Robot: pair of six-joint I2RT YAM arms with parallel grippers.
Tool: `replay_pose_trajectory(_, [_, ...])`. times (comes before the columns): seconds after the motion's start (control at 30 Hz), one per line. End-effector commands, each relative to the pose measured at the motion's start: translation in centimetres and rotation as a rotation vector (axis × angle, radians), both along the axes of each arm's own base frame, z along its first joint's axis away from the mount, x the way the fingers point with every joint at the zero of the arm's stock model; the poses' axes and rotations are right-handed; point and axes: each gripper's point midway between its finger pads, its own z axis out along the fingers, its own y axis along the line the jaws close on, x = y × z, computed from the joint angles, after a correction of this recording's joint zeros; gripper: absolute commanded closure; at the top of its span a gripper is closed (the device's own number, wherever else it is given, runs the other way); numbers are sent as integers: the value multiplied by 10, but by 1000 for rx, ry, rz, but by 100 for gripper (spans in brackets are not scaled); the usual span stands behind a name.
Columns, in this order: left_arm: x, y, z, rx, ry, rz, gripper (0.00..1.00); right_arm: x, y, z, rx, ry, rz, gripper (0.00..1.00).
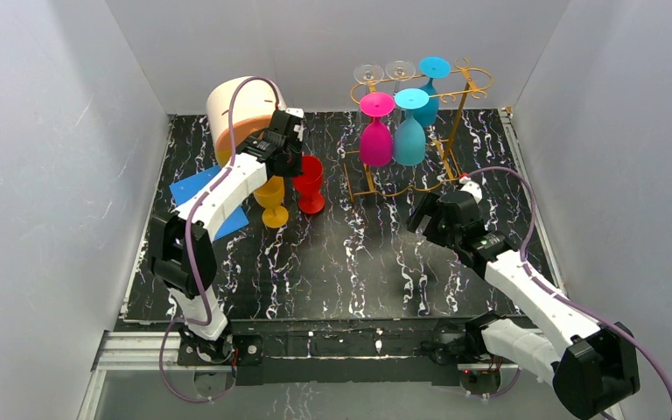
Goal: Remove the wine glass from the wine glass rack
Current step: Place the wine glass at the center of the board.
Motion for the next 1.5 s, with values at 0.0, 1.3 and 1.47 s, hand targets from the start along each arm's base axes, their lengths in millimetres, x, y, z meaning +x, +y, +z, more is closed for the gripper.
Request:
replay_pose_trajectory(0.0, [8,5,15,20,-29,2,100,13,7,27,30,-57,19,1])
replay_pose_trajectory(1.3, [-7,24,94,-63,-191,-8,38,34,-21,231,86,-574,-98,5])
replay_pose_trajectory(1.47, [-56,30,138,-238,-314,-35,23,65,15,274,104,-572,25,23])
